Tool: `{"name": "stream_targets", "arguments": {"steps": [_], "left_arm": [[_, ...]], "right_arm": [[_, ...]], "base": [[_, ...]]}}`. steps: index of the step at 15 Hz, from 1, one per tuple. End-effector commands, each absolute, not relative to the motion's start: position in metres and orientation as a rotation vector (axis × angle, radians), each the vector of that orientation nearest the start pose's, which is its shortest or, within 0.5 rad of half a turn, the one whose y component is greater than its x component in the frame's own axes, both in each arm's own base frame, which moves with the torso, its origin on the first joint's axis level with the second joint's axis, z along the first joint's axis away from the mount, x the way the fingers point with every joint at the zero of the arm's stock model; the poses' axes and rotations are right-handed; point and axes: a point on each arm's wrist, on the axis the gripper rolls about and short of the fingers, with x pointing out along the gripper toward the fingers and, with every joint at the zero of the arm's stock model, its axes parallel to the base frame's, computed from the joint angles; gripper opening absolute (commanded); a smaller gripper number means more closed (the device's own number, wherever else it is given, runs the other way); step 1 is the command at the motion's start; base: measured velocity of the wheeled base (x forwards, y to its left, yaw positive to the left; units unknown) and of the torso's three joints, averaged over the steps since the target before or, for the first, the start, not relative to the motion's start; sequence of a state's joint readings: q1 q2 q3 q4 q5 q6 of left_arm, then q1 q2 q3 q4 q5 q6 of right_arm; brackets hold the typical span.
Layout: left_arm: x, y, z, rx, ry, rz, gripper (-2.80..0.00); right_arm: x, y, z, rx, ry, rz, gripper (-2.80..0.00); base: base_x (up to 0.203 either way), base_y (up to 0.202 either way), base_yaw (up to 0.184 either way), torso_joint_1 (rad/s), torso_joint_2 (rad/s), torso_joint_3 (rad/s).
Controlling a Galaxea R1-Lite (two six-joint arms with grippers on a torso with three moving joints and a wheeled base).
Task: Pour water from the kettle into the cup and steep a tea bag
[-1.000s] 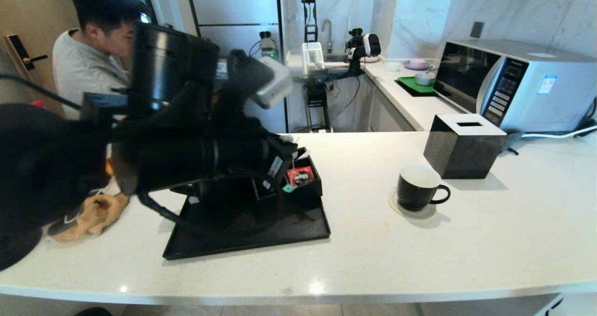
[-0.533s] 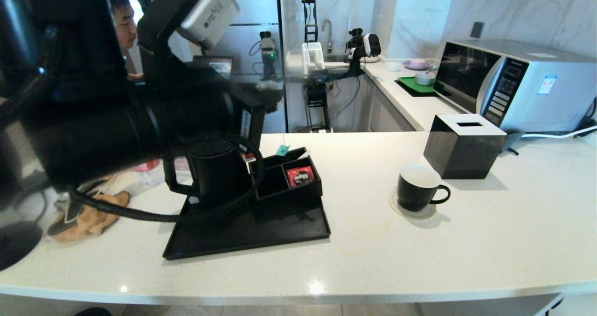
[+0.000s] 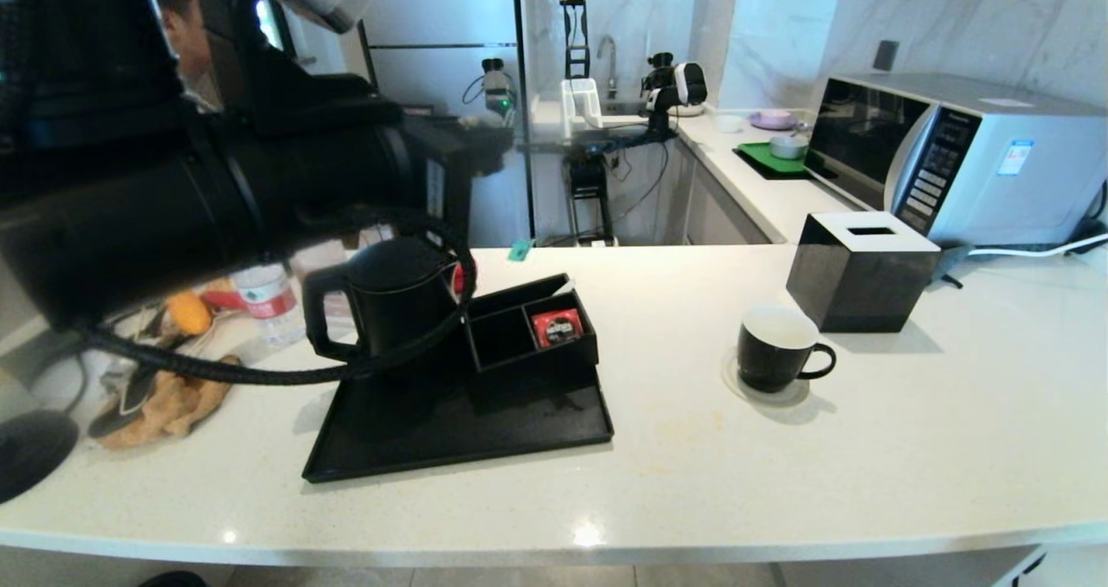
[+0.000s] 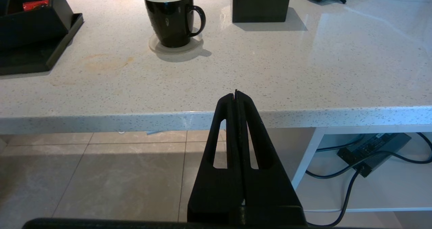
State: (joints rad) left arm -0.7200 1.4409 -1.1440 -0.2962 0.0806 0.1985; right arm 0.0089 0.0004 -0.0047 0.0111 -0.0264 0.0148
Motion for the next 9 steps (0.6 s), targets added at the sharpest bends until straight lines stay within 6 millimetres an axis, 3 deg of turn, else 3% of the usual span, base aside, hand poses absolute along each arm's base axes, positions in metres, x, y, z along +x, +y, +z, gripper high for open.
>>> {"name": "stream_targets", "arguments": {"steps": [1,7,9], "left_arm": [[0.19,-0.163,0.32,0.191,-0.068,-0.632,-2.8],[0.196,-0.157,0.318,0.195,-0.055,-0.595,-2.8],[0.199,-0.159,0.316,0.2,-0.047,-0.597,-2.8]], "right_arm": [[-0.023,-0.001,0.076,0.011,0.006,-0.015,-2.8],[-0.023,0.0,0.076,-0.075,0.006,0.016,-2.8],[-0.028,0.001,0.092,-0.107,-0.04,0.052,-2.8]], "base": [[0.0,0.0,0.0,0.0,0.0,0.0],[0.0,0.0,0.0,0.0,0.0,0.0],[0.0,0.0,0.0,0.0,0.0,0.0]]}}
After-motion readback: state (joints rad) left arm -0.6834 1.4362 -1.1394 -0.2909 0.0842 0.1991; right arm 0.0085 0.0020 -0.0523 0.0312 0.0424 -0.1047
